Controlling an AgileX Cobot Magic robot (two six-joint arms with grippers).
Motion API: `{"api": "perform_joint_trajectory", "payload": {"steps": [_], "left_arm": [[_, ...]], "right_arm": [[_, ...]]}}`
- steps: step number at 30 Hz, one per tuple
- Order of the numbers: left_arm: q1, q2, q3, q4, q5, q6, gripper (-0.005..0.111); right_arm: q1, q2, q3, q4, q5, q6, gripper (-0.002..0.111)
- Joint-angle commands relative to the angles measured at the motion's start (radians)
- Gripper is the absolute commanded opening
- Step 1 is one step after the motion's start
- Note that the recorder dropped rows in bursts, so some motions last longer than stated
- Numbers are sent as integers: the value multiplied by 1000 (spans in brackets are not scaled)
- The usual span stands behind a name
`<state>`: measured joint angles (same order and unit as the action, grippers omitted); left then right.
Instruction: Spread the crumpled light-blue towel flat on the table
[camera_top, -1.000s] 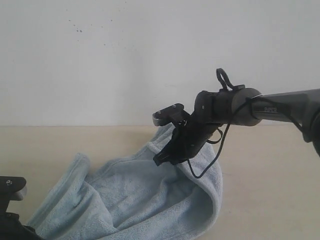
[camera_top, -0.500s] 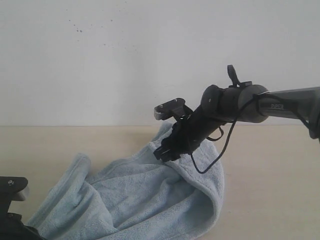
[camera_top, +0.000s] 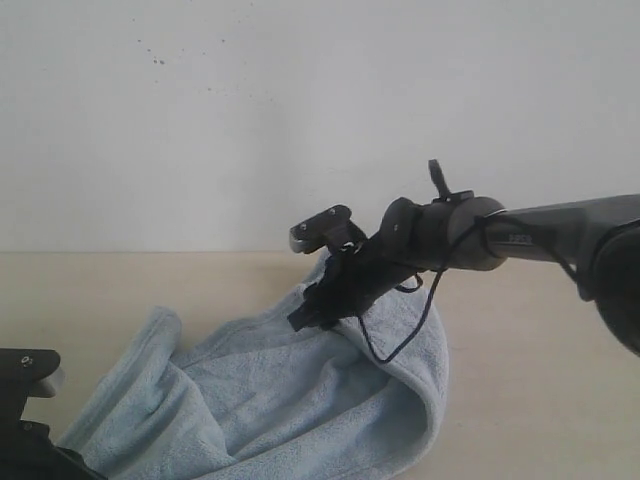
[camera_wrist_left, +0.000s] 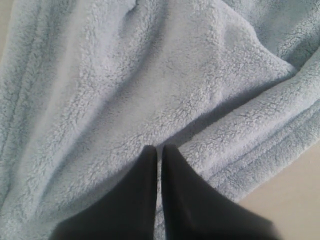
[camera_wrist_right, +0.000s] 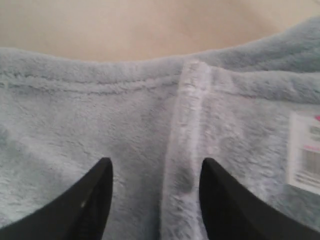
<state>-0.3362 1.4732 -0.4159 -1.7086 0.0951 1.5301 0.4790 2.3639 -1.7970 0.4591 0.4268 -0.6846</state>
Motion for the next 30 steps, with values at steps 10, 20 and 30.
{"api": "perform_joint_trajectory", "payload": {"steps": [10, 20, 30], "left_arm": [[3, 0, -8, 2, 60, 35, 4], [3, 0, -8, 0, 88, 35, 4], [3, 0, -15, -2, 118, 42, 4]], "right_arm": [[31, 99, -127, -36, -37, 32, 28], [27, 72, -127, -390, -66, 364, 4], [-28, 21, -127, -356, 55, 378, 8]]}}
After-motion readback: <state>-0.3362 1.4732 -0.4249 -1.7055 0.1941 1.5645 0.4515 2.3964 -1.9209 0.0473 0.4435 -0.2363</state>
